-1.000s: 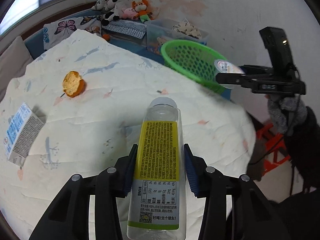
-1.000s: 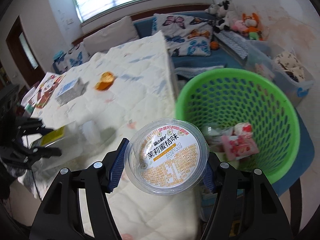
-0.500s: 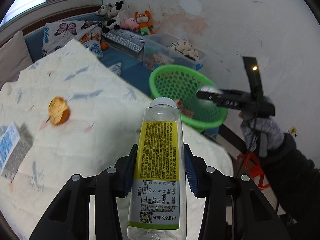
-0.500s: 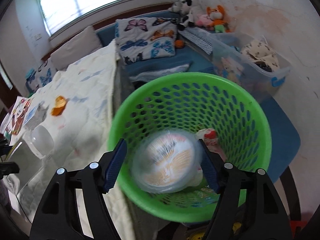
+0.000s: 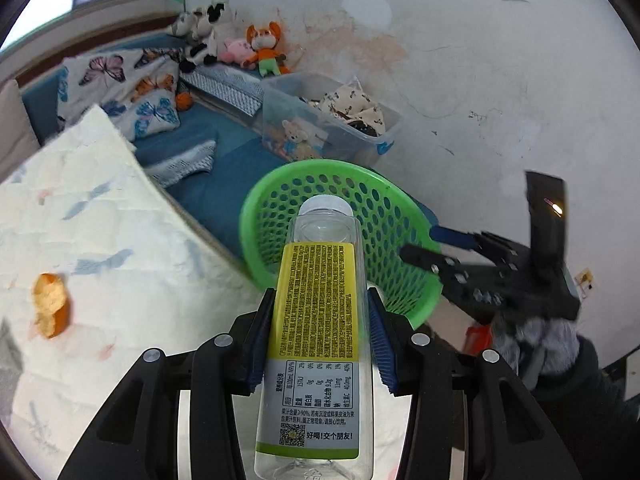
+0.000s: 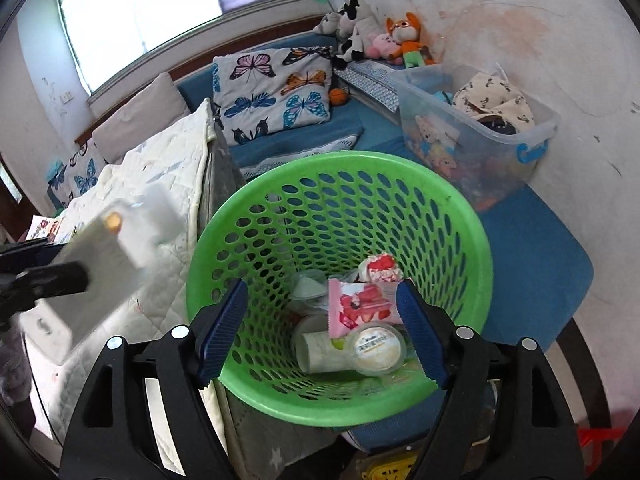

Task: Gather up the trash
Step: 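Carry the bottle and cup over the green basket and open both tools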

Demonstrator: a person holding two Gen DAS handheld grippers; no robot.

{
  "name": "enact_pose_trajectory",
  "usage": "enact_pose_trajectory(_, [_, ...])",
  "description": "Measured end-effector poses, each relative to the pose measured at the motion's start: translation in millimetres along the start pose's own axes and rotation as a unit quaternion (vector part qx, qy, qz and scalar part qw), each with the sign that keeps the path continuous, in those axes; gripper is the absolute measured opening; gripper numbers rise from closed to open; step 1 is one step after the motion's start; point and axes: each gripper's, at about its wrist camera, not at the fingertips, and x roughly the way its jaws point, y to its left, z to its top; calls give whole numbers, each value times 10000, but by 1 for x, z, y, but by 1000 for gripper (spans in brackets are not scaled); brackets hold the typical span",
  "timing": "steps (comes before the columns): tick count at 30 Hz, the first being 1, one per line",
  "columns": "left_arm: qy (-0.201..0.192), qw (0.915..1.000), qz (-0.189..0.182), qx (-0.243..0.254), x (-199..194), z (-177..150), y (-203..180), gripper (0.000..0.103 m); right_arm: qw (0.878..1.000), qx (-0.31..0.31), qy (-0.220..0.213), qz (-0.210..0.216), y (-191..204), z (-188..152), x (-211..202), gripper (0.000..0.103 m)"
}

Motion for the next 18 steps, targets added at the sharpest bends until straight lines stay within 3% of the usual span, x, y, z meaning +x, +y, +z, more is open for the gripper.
enact_pose_trajectory(7, [335,9994,92,-38,51,23,-13,43,10000,7,-68,28,-7,-2,-7,78])
enact_pose_trajectory(15, [536,9983,48,-226,78,35,-17,44,9999,89,-111,77,-14,-5,-11,78])
enact_pose_trajectory(18, [441,9981,-79,-417,77,38,-16,57,9998,119,-119,80,-15,-7,-13,78])
